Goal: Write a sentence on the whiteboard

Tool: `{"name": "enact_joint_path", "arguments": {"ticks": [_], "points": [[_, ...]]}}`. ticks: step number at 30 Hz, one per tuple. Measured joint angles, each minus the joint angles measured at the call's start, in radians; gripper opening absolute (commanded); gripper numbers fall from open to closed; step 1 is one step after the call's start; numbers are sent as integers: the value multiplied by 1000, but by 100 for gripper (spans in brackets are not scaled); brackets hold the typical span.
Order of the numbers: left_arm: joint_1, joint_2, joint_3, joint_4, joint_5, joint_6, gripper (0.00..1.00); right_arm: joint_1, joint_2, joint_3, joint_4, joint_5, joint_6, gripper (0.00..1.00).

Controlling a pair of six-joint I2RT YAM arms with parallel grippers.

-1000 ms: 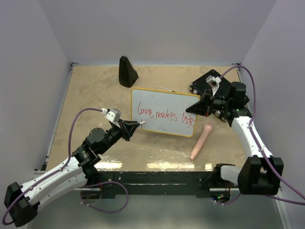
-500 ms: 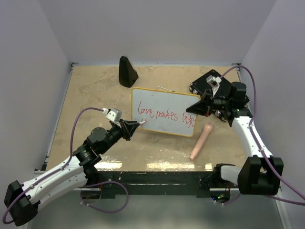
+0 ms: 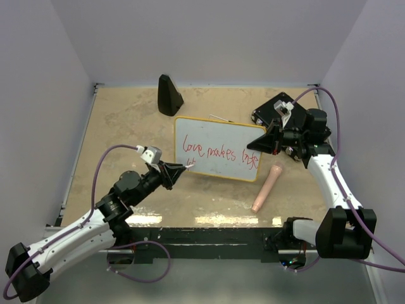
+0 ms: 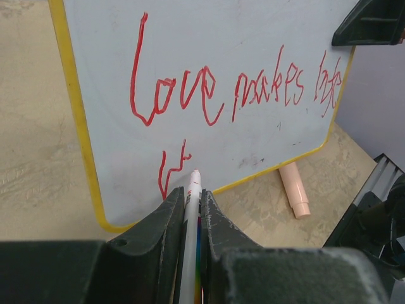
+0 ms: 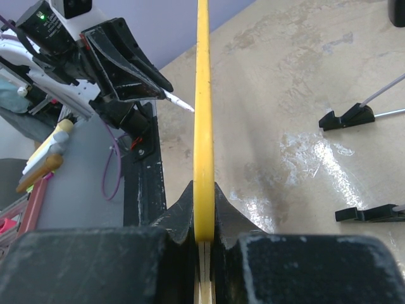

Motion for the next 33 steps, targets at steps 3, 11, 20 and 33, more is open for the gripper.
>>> {"name": "enact_joint_path", "arguments": {"ticks": [3, 11, 20, 33], "points": [[0, 24, 0, -8, -3, 0, 0, 0, 0, 0, 0, 0, 0, 0], [0, 37, 0, -39, -24, 0, 0, 0, 0, 0, 0, 3, -1, 0], [0, 35, 0, -39, -42, 0, 0, 0, 0, 0, 0, 4, -3, 0], [0, 109, 8, 6, -49, 2, 0, 0, 2, 0, 0, 27, -6, 0]]}}
